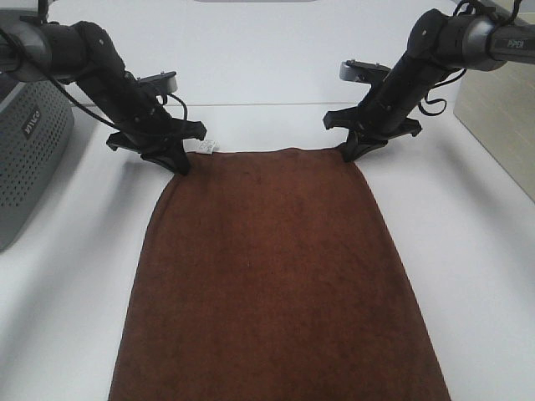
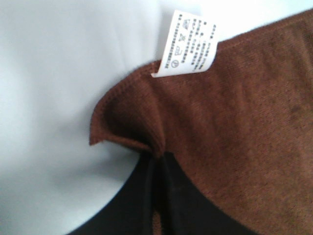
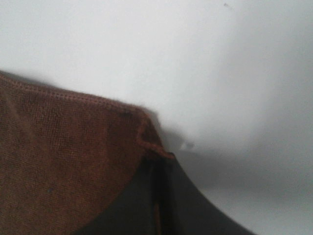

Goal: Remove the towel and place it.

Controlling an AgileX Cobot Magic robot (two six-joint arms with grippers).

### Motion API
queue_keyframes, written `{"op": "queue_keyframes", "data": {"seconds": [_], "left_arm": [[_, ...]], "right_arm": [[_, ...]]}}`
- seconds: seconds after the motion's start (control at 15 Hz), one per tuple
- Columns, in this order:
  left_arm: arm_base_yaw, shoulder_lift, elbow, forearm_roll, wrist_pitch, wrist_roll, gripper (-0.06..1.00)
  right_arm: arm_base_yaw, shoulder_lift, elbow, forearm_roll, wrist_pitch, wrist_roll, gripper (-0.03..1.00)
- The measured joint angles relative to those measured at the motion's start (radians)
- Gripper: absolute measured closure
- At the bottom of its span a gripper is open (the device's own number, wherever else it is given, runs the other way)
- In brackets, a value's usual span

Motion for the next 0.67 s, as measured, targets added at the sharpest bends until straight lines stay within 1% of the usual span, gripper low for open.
{"op": "queue_keyframes", "data": {"seconds": [0.07,0.33,0.47,0.67], "left_arm": [[0.0,0.019,-0.055,0.023,-0.018,0.0,0.94],[0.0,0.023,-0.153,0.029,-0.06,0.005,0.94],[0.0,0.023,-0.188,0.032,-0.091,0.009,0.94],[0.0,0.023,-0.202,0.033,-0.152,0.02,0.94]], "right_arm": [[0.0,0.012,-0.041,-0.025,-0.02,0.0,0.96],[0.0,0.022,-0.162,-0.059,-0.041,0.0,0.96],[0.0,0.022,-0.218,-0.066,-0.06,0.0,0.96],[0.0,0.022,-0.252,-0.069,-0.107,0.0,0.96]]}}
